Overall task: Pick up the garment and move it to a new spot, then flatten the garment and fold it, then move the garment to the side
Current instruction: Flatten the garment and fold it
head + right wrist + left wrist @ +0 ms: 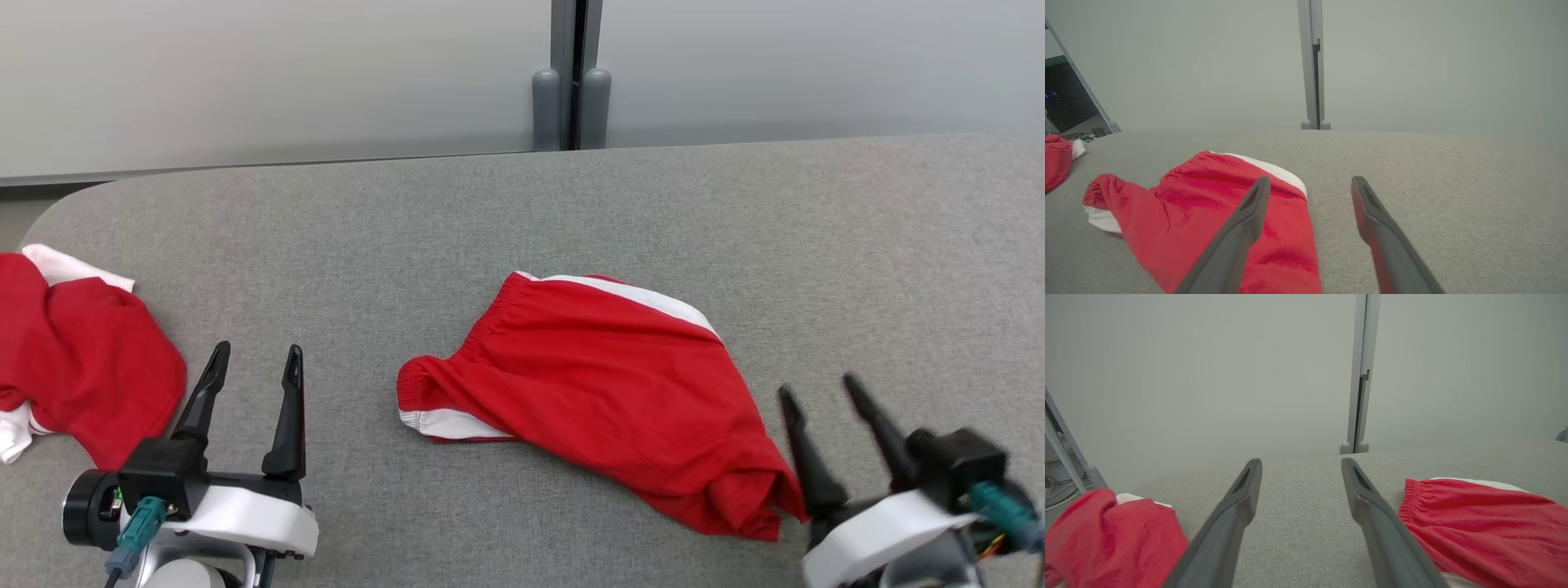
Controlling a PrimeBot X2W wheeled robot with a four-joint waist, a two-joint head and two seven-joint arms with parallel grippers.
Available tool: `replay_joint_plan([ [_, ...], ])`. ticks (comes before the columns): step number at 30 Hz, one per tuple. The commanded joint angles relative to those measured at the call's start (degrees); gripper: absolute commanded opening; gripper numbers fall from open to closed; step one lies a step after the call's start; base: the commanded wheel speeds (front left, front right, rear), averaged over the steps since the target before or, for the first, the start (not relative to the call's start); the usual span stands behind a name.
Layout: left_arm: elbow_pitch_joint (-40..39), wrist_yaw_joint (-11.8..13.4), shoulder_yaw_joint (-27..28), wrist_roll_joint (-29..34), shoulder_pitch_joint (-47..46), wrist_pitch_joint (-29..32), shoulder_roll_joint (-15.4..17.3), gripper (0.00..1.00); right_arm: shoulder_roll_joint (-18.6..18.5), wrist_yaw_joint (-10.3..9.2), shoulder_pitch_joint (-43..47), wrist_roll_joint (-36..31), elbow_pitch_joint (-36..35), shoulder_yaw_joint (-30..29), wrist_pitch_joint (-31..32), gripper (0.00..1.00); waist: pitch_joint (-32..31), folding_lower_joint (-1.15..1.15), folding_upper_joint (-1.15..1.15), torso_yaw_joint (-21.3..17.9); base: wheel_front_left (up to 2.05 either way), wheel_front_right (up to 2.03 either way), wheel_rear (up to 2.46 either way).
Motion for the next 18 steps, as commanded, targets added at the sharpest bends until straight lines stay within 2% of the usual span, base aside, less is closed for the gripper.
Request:
replay_joint_plan([
  [1,0.04,0.2,-0.04,0.22,-1.06,0.01,-0.08,1.0,0.02,0.0,1.85,0.09,0.28,1.73,0.75,1.0,0.3,0.0,0.0,0.27,0.0,0.0,0.0],
  [8,0.18,0.62,-0.47,0.41,-1.85,-0.15,-0.78,1.0,-0.19,0.0,7.74,2.18,3.43,10.85,2.88,1.0,1.64,0.0,0.0,0.86,0.0,0.0,0.0],
  [14,0.45,0.69,-0.7,0.53,-2.46,-0.31,-1.54,1.0,-0.57,0.0,6.17,2.39,6.38,12.8,1.85,1.0,2.62,0.0,0.0,0.88,0.0,0.0,0.0],
  [15,0.57,0.64,-0.79,0.56,-2.52,-0.34,-1.65,1.0,-0.66,0.0,5.81,2.23,7.02,12.56,1.69,0.49,2.71,0.0,0.0,0.91,0.0,0.0,0.0],
  [17,0.75,0.49,-0.93,0.57,-2.9,-0.39,-1.84,1.0,-0.65,0.0,5.03,2.04,7.9,12.45,1.71,0.0,2.87,0.0,0.0,1.07,0.0,0.0,0.0],
  [18,0.87,0.45,-0.98,0.61,-3.09,-0.4,-1.92,1.0,-0.89,0.0,4.64,1.78,8.42,12.53,1.97,0.0,2.91,0.0,0.0,1.17,0.0,0.0,0.0],
])
